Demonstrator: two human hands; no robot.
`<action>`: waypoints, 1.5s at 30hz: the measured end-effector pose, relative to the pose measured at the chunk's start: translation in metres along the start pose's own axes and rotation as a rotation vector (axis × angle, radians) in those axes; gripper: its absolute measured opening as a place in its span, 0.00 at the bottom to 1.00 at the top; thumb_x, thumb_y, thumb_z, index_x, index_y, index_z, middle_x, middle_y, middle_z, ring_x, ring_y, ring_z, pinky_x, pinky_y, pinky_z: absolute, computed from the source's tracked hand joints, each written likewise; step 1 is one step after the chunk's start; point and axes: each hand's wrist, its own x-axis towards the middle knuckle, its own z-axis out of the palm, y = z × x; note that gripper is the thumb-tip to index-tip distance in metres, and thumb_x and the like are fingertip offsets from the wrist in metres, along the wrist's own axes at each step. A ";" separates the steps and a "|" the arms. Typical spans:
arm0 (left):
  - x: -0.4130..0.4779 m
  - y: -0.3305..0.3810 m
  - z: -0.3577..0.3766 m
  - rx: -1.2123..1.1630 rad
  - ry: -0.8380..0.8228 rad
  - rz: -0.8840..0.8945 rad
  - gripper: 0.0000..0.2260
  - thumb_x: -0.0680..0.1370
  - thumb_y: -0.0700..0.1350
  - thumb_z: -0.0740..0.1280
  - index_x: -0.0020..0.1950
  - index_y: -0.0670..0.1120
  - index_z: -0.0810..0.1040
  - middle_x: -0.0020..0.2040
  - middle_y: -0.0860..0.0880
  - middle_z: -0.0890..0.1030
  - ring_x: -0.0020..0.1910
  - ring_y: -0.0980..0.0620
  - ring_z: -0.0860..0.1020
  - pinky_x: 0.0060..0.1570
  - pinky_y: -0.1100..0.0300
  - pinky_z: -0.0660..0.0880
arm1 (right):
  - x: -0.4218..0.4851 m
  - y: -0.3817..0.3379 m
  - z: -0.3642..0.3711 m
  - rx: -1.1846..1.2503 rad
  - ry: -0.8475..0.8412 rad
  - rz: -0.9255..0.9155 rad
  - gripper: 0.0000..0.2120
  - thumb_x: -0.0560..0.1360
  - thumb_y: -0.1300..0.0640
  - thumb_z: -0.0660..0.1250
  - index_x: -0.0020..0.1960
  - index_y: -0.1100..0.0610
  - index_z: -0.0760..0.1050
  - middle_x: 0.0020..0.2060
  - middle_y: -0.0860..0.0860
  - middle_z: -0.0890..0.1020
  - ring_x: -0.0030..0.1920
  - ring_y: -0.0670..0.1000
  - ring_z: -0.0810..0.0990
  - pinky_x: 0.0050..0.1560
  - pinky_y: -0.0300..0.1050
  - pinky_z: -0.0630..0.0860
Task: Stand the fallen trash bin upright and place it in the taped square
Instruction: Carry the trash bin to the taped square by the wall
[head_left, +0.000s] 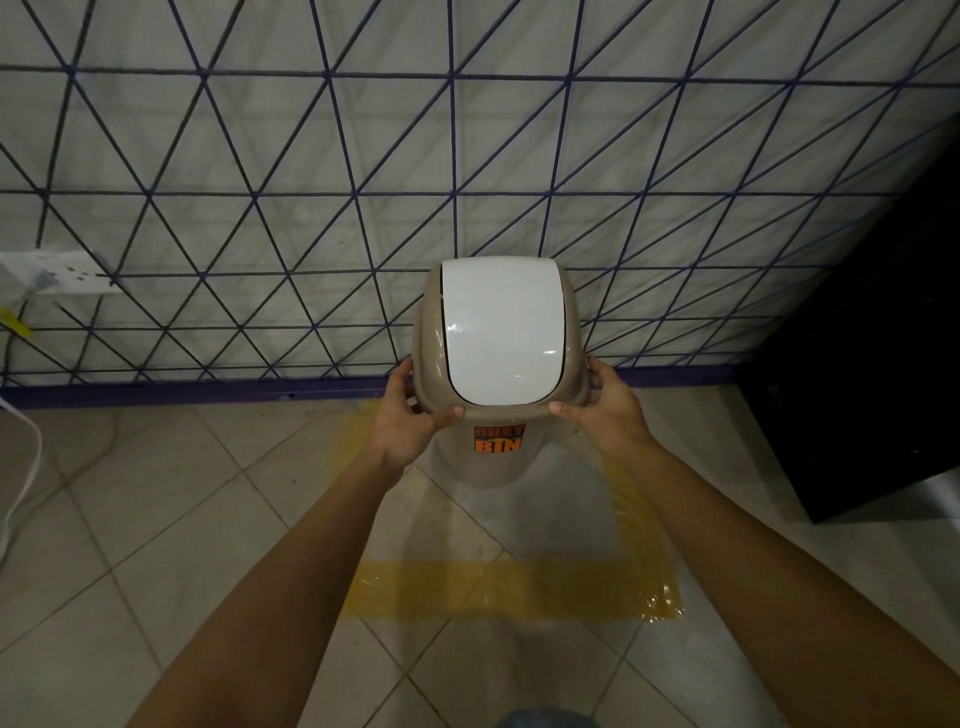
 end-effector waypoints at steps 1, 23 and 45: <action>0.000 0.000 0.000 0.004 0.001 -0.001 0.43 0.67 0.39 0.76 0.75 0.50 0.55 0.63 0.53 0.70 0.61 0.49 0.72 0.58 0.52 0.73 | 0.000 -0.001 0.000 -0.002 0.002 0.004 0.39 0.66 0.63 0.75 0.72 0.56 0.61 0.67 0.55 0.73 0.65 0.55 0.72 0.65 0.50 0.70; -0.003 0.012 0.006 0.344 0.071 0.107 0.42 0.65 0.43 0.77 0.74 0.49 0.60 0.70 0.47 0.65 0.68 0.46 0.65 0.66 0.43 0.68 | -0.002 -0.008 0.005 -0.162 0.007 -0.072 0.40 0.63 0.60 0.77 0.71 0.57 0.64 0.65 0.56 0.71 0.65 0.55 0.70 0.66 0.49 0.69; -0.013 0.012 0.008 0.276 0.123 0.080 0.40 0.66 0.42 0.77 0.74 0.48 0.60 0.71 0.47 0.68 0.68 0.48 0.67 0.65 0.49 0.69 | -0.014 -0.005 0.007 -0.173 0.027 -0.084 0.40 0.66 0.53 0.75 0.73 0.54 0.60 0.68 0.56 0.69 0.68 0.55 0.68 0.67 0.55 0.68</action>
